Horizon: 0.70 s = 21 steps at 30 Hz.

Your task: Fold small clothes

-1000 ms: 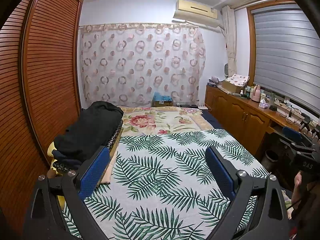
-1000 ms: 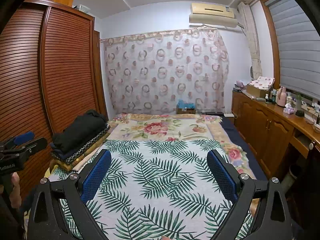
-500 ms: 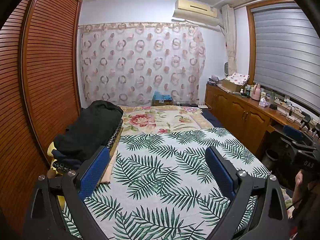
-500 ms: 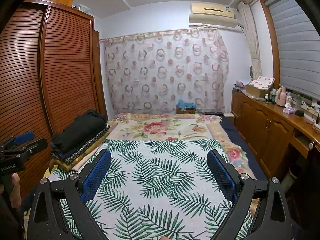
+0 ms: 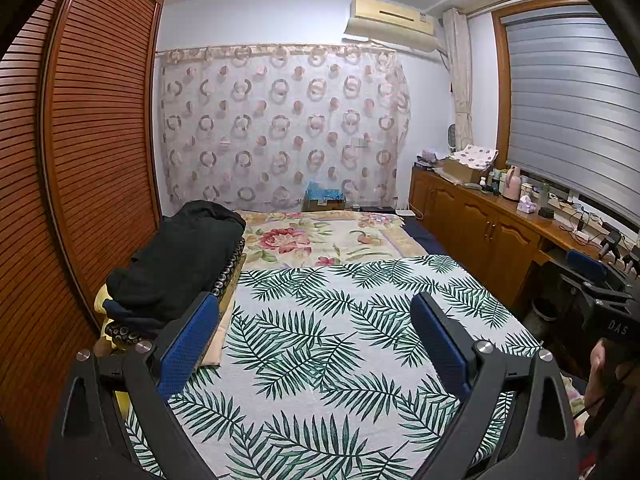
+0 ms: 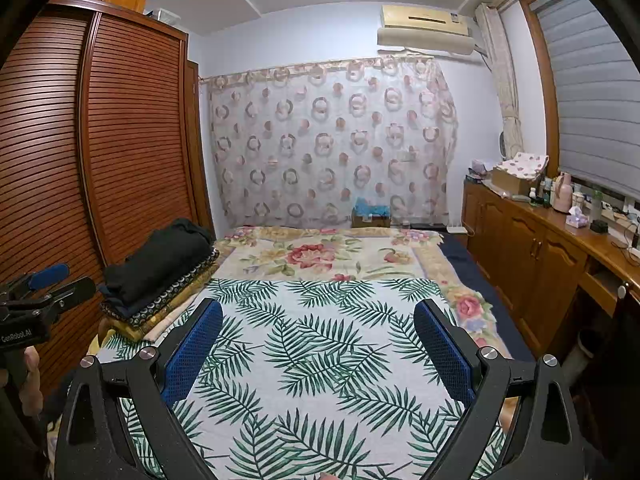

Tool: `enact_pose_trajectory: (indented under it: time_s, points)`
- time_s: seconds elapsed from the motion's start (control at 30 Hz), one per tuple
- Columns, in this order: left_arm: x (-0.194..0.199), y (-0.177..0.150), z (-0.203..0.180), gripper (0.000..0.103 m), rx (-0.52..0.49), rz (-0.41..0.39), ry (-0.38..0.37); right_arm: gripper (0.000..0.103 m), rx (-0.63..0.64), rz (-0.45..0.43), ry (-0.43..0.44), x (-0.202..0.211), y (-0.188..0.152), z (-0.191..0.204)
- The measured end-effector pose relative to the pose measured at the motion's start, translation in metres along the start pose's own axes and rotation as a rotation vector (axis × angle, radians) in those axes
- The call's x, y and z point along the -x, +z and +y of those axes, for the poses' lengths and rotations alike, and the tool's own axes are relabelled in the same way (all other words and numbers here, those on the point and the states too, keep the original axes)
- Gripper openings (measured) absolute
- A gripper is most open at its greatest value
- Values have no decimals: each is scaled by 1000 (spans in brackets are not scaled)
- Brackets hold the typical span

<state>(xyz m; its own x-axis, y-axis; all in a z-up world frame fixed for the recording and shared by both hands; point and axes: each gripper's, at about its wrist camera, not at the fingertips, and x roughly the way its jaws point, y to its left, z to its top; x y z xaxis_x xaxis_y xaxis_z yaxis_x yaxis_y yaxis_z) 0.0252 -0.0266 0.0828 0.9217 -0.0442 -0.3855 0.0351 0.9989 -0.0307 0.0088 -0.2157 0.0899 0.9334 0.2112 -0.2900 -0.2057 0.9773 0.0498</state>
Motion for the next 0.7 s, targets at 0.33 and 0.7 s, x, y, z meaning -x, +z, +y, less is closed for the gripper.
enact_pose_trajectory:
  time_s: [0.33,0.7]
  points:
    - [0,1,0,97,1,0,0,97,1,0,1,0,0,-2]
    - [0,1,0,97,1,1,0,97,3,-1,3,1,0,-5]
